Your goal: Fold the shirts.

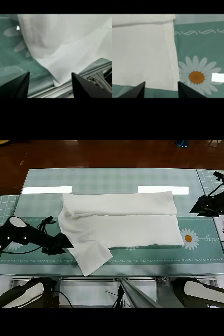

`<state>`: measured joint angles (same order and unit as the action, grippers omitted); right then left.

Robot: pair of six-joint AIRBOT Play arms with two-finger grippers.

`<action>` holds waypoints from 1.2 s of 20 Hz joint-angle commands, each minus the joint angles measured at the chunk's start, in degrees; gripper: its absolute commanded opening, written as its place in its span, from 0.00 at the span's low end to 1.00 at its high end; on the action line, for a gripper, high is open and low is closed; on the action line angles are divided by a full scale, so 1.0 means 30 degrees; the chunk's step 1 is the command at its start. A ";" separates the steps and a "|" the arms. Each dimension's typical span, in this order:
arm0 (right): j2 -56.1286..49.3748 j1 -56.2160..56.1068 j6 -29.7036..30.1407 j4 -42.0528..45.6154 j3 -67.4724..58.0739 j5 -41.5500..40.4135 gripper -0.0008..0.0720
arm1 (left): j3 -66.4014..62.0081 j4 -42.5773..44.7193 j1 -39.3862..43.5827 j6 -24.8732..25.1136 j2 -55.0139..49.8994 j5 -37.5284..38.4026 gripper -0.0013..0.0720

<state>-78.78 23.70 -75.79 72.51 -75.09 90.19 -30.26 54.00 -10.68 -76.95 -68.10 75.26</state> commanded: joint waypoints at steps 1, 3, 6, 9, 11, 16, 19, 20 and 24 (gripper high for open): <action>0.0029 0.0036 0.0066 -0.0219 0.0080 0.0029 0.69 | 0.0386 -0.1836 0.1545 -0.0007 -0.0685 -0.1865 0.83; 0.0029 0.0036 0.0066 -0.0219 0.0080 0.0153 0.69 | 0.0386 -0.2186 0.2667 -0.0087 -0.1319 -0.2390 0.83; 0.0029 0.0036 0.0066 -0.0197 0.0080 0.0357 0.69 | 0.0386 -0.2164 0.3723 -0.0692 -0.2382 -0.3592 0.68; 0.0168 0.0109 0.0124 0.0663 0.0080 0.0430 0.69 | 0.0379 -0.2149 0.3643 -0.0291 -0.2725 -0.3643 0.06; 0.0270 0.0954 0.0153 0.1647 0.0248 0.0211 0.69 | 0.0379 -0.2157 0.3643 -0.0073 -0.2586 -0.3359 0.06; 0.0262 0.5027 0.0423 -0.1931 0.3475 0.0248 0.83 | 0.0379 -0.2164 0.3650 0.0437 -0.1727 -0.3016 0.06; 0.0262 0.5158 0.1122 -0.2106 0.5690 -0.0685 0.83 | 0.0379 -0.2164 0.3650 0.0437 -0.1027 -0.3002 0.06; 0.0262 0.5158 0.1421 -0.2302 0.6317 -0.1056 0.83 | 0.0379 -0.2157 0.3650 0.0437 -0.0845 -0.2980 0.06; 0.0262 0.5158 0.1523 -0.2484 0.8546 -0.2572 0.82 | 0.0379 -0.2157 0.3650 0.0452 -0.0386 -0.2871 0.06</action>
<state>-78.04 38.74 -71.94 66.15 -54.30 85.78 -29.06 48.62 0.25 -75.66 -70.39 64.88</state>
